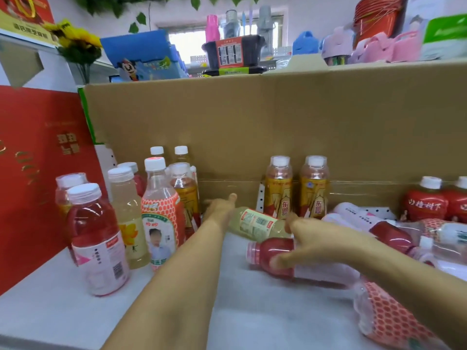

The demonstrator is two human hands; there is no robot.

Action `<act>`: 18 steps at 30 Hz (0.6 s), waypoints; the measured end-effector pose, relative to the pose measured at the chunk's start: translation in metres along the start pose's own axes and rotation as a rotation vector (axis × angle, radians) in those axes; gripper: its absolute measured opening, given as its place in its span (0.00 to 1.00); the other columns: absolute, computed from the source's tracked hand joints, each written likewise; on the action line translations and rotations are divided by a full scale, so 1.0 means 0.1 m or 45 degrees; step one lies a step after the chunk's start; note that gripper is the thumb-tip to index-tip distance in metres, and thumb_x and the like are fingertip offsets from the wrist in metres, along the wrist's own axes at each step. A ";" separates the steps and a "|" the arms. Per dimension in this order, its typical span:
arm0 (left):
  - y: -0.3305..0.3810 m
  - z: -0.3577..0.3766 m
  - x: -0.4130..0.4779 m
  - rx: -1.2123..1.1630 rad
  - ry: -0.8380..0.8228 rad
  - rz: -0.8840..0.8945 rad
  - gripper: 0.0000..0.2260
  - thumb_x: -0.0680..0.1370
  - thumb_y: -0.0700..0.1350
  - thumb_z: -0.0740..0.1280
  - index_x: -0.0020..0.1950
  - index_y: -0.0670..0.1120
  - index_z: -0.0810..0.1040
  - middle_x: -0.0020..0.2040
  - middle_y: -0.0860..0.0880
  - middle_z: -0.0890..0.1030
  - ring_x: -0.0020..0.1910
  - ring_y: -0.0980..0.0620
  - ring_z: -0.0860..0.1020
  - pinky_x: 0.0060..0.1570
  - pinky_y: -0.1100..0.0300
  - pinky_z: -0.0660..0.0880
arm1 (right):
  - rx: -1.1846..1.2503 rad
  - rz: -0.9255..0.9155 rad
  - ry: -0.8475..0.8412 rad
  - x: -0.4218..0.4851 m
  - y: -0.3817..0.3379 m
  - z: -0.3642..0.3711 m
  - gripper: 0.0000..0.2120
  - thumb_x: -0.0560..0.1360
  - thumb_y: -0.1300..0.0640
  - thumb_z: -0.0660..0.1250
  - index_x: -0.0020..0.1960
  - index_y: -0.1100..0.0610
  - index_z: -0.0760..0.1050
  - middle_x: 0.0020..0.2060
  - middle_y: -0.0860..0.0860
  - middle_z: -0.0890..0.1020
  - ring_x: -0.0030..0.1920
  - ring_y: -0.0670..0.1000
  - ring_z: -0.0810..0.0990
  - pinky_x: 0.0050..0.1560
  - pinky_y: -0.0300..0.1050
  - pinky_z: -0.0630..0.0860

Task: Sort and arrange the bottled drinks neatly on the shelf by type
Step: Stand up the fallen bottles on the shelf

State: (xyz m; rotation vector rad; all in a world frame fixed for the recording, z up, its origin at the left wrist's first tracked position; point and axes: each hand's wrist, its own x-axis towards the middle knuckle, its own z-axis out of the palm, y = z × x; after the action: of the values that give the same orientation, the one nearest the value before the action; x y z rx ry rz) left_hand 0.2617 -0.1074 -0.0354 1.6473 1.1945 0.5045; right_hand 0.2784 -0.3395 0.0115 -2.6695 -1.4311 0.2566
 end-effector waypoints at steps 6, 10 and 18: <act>-0.08 0.13 0.33 -0.207 -0.012 -0.029 0.39 0.73 0.51 0.72 0.77 0.36 0.58 0.65 0.37 0.76 0.61 0.37 0.78 0.59 0.45 0.78 | 0.003 -0.071 0.029 0.06 0.12 0.24 0.35 0.64 0.41 0.77 0.66 0.48 0.69 0.54 0.45 0.77 0.50 0.46 0.76 0.52 0.43 0.78; 0.10 0.09 0.12 -0.430 0.043 0.091 0.24 0.77 0.48 0.69 0.70 0.42 0.67 0.62 0.41 0.77 0.59 0.39 0.78 0.62 0.44 0.75 | 0.070 -0.140 0.030 -0.01 0.14 0.21 0.33 0.63 0.44 0.79 0.64 0.46 0.69 0.53 0.43 0.75 0.51 0.45 0.75 0.51 0.39 0.77; 0.55 -0.20 -0.41 0.023 0.230 1.100 0.19 0.80 0.46 0.67 0.71 0.53 0.69 0.66 0.48 0.71 0.63 0.48 0.73 0.64 0.49 0.72 | 0.313 -0.204 0.223 -0.19 0.26 0.05 0.32 0.60 0.42 0.81 0.60 0.41 0.72 0.48 0.38 0.78 0.48 0.38 0.77 0.55 0.39 0.77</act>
State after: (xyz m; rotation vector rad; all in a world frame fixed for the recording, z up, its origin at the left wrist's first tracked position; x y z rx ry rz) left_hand 0.2539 -0.1352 0.0298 2.1296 0.5456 1.1920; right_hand 0.2879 -0.3694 0.0043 -2.3079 -1.4452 0.1671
